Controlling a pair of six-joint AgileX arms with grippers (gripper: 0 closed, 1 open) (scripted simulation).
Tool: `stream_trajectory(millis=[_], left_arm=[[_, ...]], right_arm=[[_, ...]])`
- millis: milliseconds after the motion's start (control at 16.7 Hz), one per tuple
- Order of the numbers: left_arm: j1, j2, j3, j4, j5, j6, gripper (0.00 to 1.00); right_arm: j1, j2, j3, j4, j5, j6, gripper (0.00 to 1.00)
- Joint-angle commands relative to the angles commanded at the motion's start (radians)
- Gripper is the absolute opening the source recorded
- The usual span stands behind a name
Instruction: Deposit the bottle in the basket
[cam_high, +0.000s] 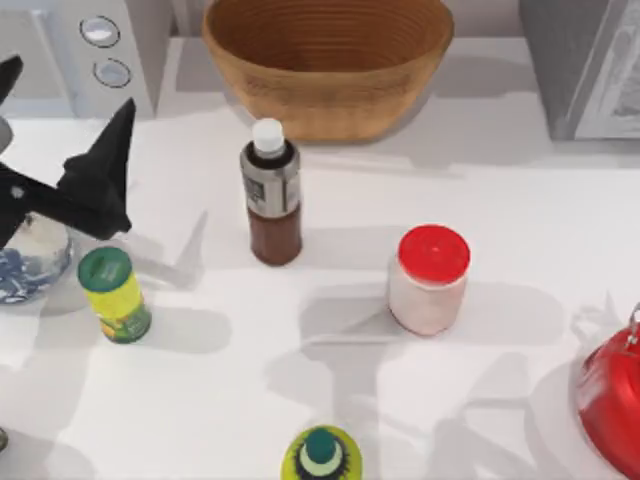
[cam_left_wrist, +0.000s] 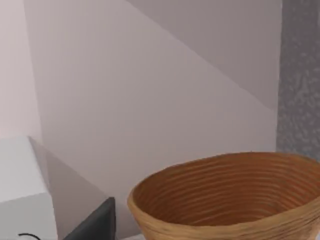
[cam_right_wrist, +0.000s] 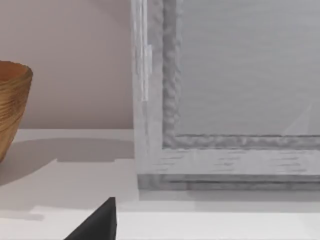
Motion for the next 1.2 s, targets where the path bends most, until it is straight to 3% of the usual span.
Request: stream_trajectory(millis=[300,600,840,1200], left_arm=[[-0.071,0.502,0.092,0.337,0.126,0.02,1.0],[-0.113,0.871,0.127,0.545,0.207,0.044,1.0],[-0.12,0.986,0.131,0.6,0.232,0.056,1.0],[-0.117,0.983,0.128,0.597,0.23,0.055,1.0]], right_arm=[[0.0,0.0,0.0,0.0,0.0,0.0,1.0],[0.0,0.0,0.0,0.0,0.0,0.0,1.0],[0.0,0.0,0.0,0.0,0.0,0.0,1.0],[0.0,0.0,0.0,0.0,0.0,0.0,1.0]])
